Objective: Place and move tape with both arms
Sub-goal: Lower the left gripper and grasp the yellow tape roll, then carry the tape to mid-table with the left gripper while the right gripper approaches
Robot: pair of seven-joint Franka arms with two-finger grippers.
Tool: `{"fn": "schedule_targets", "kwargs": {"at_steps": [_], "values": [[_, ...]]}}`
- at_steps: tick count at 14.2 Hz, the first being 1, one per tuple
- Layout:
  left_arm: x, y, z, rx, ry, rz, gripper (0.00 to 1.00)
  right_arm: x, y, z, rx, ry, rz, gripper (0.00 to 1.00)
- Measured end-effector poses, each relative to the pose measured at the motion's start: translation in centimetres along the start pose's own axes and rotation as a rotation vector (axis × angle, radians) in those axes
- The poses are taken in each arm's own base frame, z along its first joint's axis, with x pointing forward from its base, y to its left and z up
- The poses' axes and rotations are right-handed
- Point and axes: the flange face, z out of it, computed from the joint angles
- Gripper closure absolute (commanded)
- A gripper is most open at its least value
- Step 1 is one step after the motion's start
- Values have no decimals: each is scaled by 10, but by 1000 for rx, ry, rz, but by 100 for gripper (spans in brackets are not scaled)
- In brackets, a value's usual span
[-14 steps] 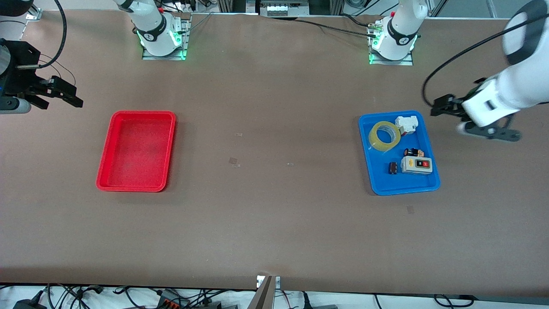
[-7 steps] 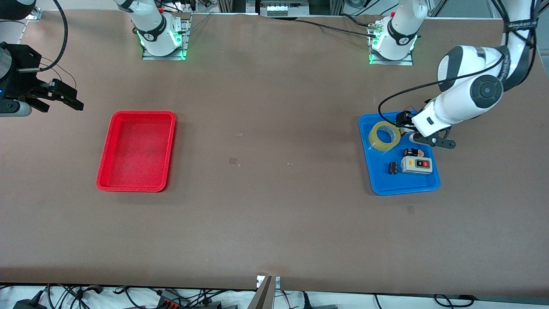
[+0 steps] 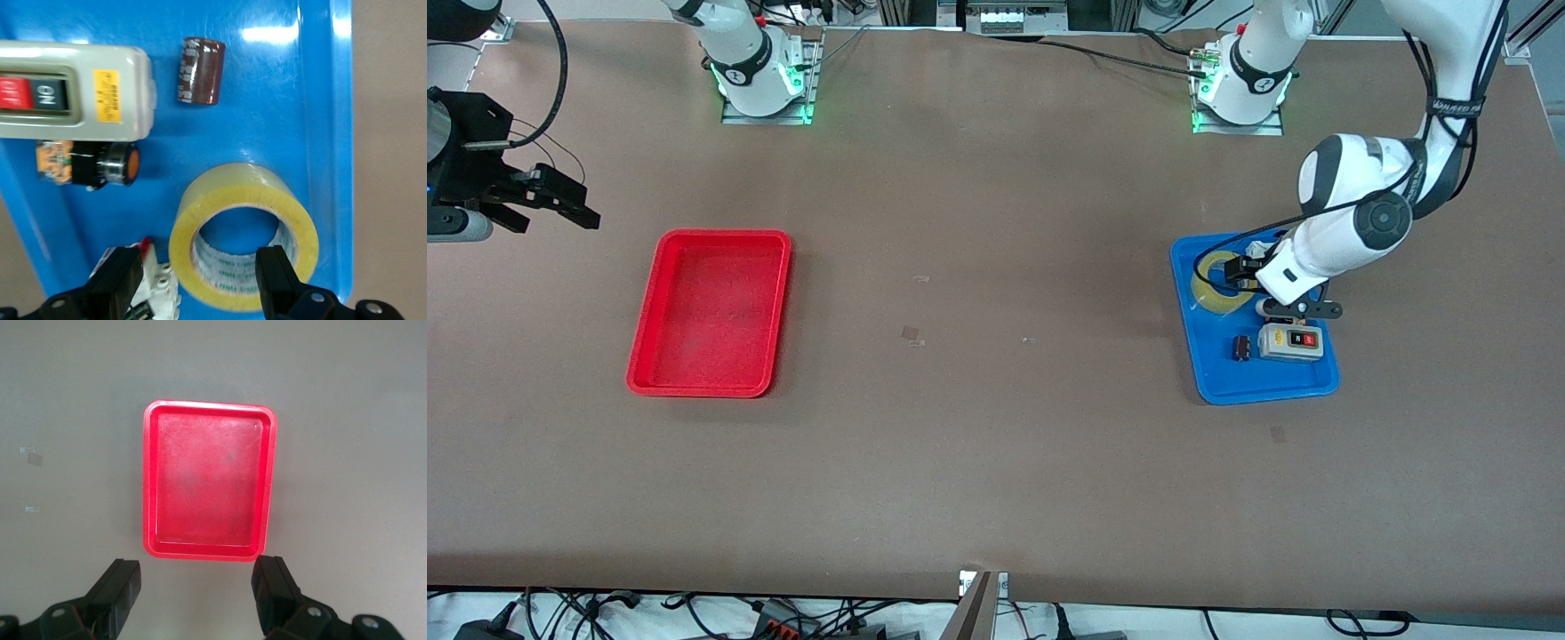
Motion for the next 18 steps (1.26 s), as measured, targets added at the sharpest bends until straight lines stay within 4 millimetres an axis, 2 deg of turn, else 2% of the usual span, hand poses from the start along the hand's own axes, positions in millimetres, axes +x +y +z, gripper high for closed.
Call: {"fn": "schedule_targets", "kwargs": {"at_steps": [1, 2, 3, 4, 5, 6, 9, 11, 13, 15, 17, 18], "values": [[2, 0, 9, -2, -6, 0, 5, 0, 0, 0, 0, 0, 0, 0], [3, 0, 16, -3, -11, 0, 20, 0, 0, 0, 0, 1, -1, 0], [3, 0, 21, -4, -18, 0, 44, 0, -1, -1, 0, 1, -1, 0], [3, 0, 25, -5, -25, 0, 73, 0, -1, -1, 0, 2, -2, 0], [3, 0, 27, -5, -28, 0, 93, 0, -2, -1, 0, 2, -3, 0], [3, 0, 27, -5, -28, -1, 100, 0, -2, -1, 0, 2, -3, 0], [5, -2, 24, -5, -31, -3, 100, 0, -2, -1, 0, 2, -3, 0], [8, -1, 14, -4, -55, -1, 100, 0, -2, -1, 0, 2, -3, 0], [21, 3, -15, -3, -91, 0, 100, 0, -2, -1, 0, 3, -3, 0], [36, 10, -56, -1, -101, -6, 100, 0, -2, -2, 0, 3, -3, 0], [45, 37, -85, 4, -76, -39, 100, 0, -2, -2, 0, 3, -4, 0], [46, 62, -91, -6, -65, -68, 100, 0, -2, -2, 0, 4, -4, 0]]}}
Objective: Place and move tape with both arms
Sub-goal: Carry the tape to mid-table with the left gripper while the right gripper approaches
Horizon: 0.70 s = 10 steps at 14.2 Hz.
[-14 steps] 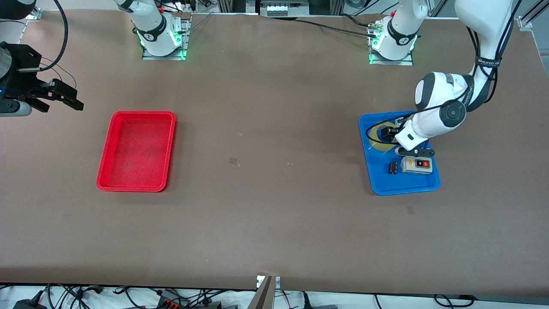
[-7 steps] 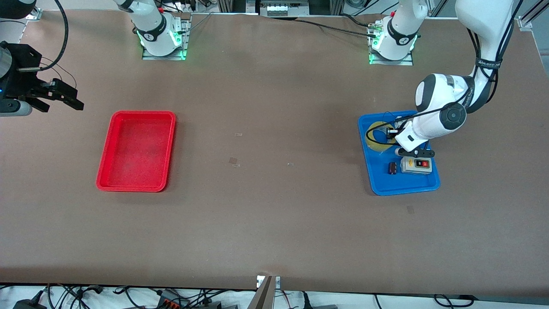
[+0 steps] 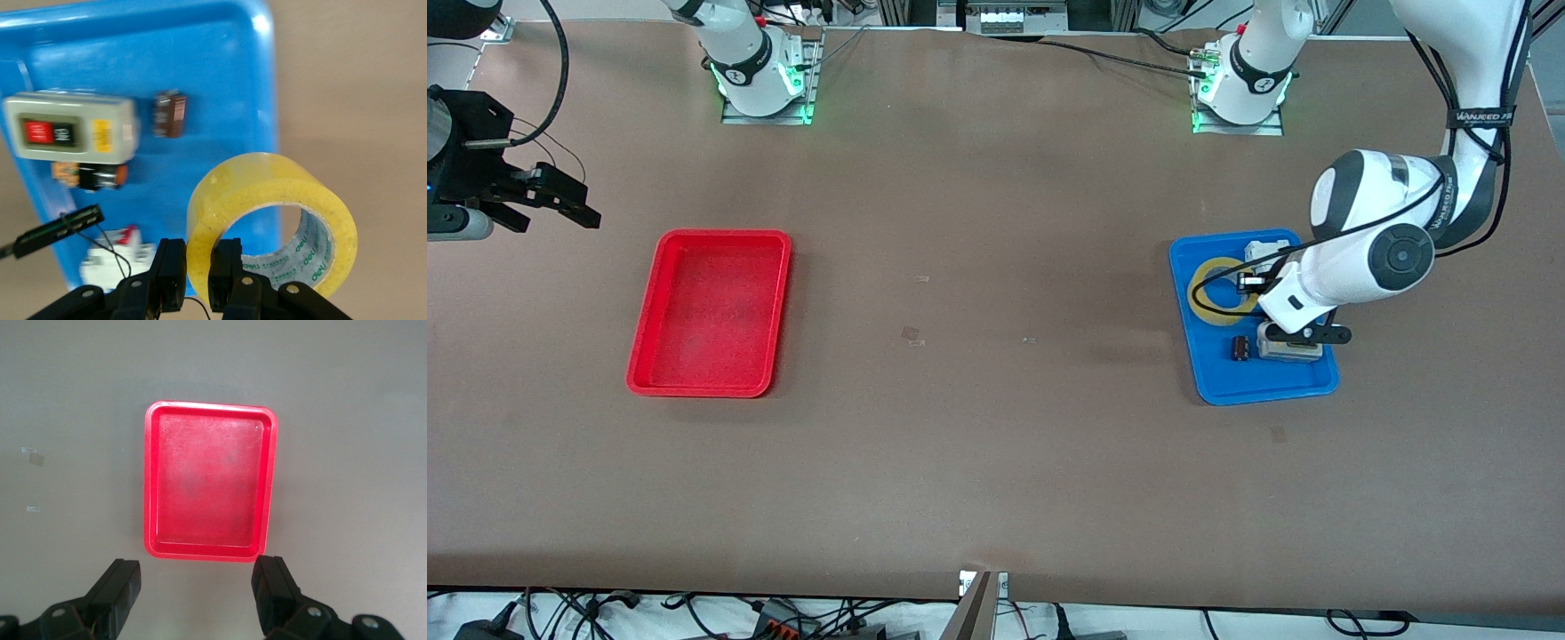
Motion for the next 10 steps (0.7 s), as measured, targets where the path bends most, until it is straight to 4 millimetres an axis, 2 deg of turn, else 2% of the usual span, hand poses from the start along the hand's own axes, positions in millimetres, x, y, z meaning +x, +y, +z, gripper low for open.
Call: {"fn": "schedule_targets", "kwargs": {"at_steps": [2, 6, 9, 10], "values": [[-5, 66, 2, -47, -10, -70, 100, 0, -2, -1, 0, 1, -3, 0], [-15, 215, 25, -119, -52, -218, 100, 2, -13, 2, 0, -4, -24, 0], [-25, 311, 61, -135, -38, -332, 97, 9, -19, 15, 1, -25, -36, 0], [-28, 337, 77, -156, -19, -373, 90, 12, -23, 22, 1, -38, -44, 0]]}}
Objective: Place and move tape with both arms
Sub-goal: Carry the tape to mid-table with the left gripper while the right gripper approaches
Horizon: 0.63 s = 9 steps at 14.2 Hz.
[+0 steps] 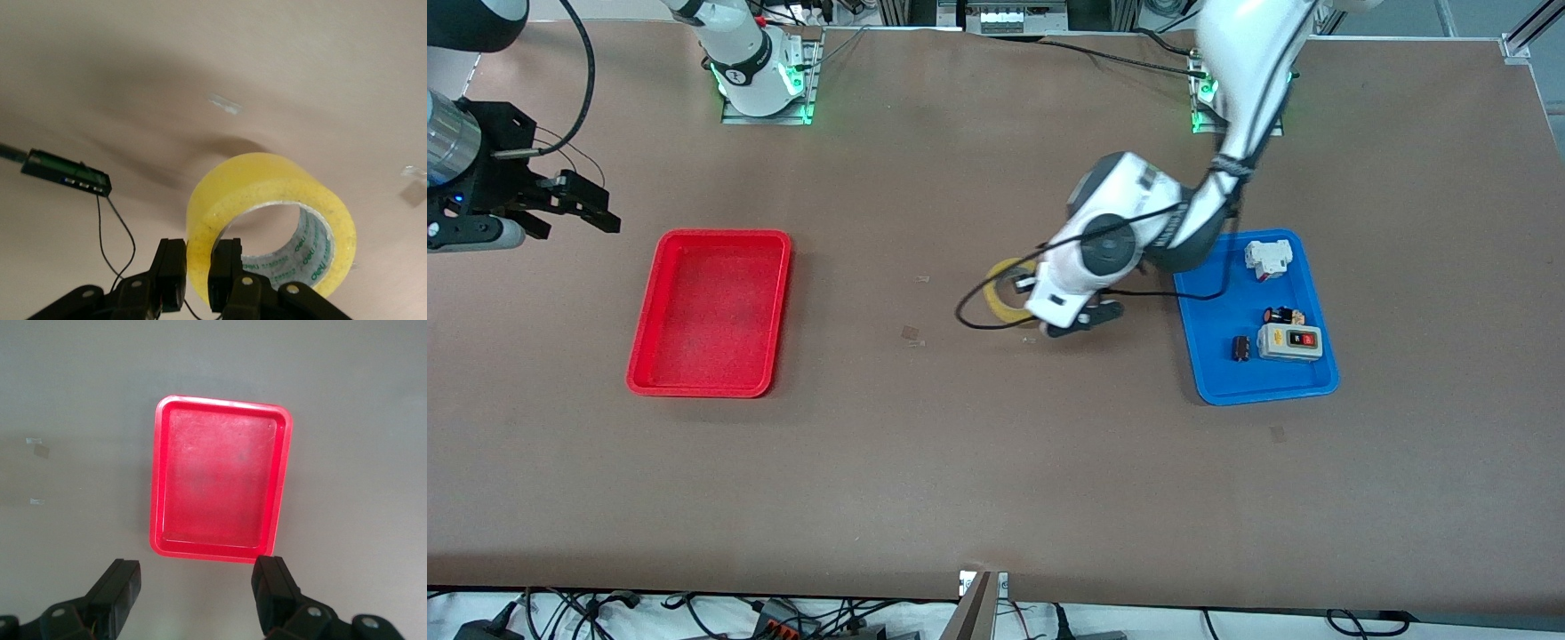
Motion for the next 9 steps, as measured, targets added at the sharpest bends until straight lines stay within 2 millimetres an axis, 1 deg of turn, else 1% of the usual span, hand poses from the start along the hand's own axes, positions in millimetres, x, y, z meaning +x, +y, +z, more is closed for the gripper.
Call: {"fn": "schedule_targets", "kwargs": {"at_steps": [1, 2, 4, 5, 6, 7, 8, 9], "values": [[-9, 15, 17, -31, 19, -26, 78, 5, -6, 9, 0, -16, -12, 0], [-15, 25, 30, -57, 35, -38, 61, 10, -12, 19, 0, -35, -23, 0], [-20, 32, 49, -71, 43, -41, 0, 19, -19, 38, 4, -65, -37, 0], [-19, 33, 51, -73, 44, -43, 0, 23, -23, 45, 7, -77, -45, 0], [-16, 33, 47, -78, 48, -46, 0, 26, -31, 51, 8, -86, -59, 0], [-12, 33, 40, -86, 55, -52, 0, 29, -43, 58, 9, -95, -79, 0], [-5, 32, 27, -90, 61, -62, 0, 33, -59, 65, 14, -106, -105, 0], [5, 28, 9, -86, 64, -76, 0, 37, -79, 75, 27, -114, -133, 0]]}}
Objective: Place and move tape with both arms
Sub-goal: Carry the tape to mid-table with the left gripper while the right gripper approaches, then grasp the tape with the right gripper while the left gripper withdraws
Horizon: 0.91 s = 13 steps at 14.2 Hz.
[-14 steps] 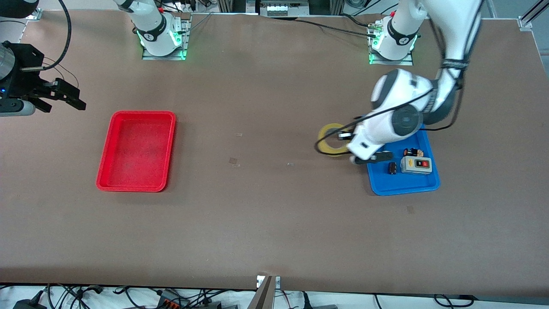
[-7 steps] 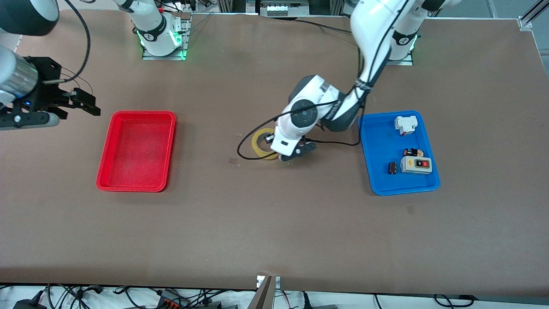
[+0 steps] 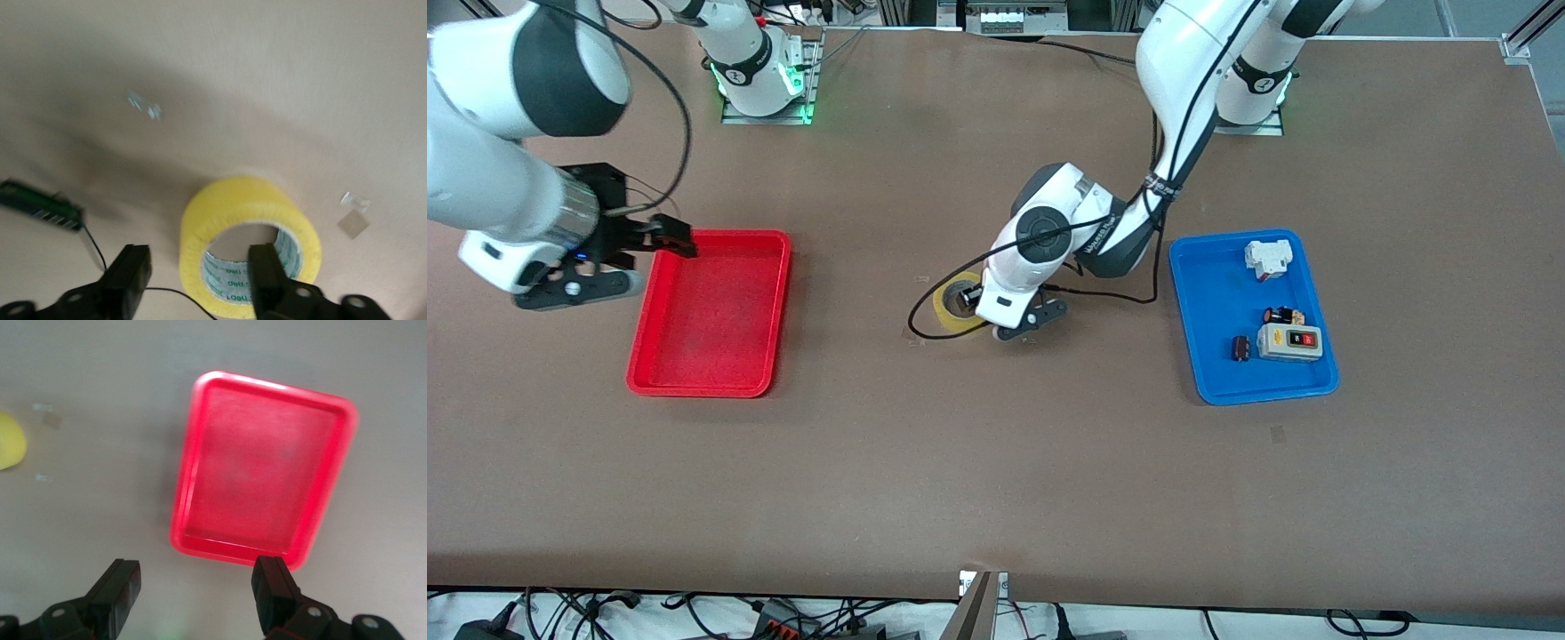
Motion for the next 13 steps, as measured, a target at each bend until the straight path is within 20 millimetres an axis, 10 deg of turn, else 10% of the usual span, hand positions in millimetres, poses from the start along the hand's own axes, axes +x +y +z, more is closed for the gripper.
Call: {"fn": "schedule_targets", "kwargs": {"at_steps": [3, 8, 13], "values": [[50, -29, -86, 46, 2, -62, 0, 33, -62, 45, 39, 6, -58, 0], [161, -161, -237, 135, -44, 24, 0, 76, -159, 139, 33, 41, -5, 0], [190, -269, -318, 181, -96, 212, 0, 75, -282, 216, 45, 110, 119, 0]]}}
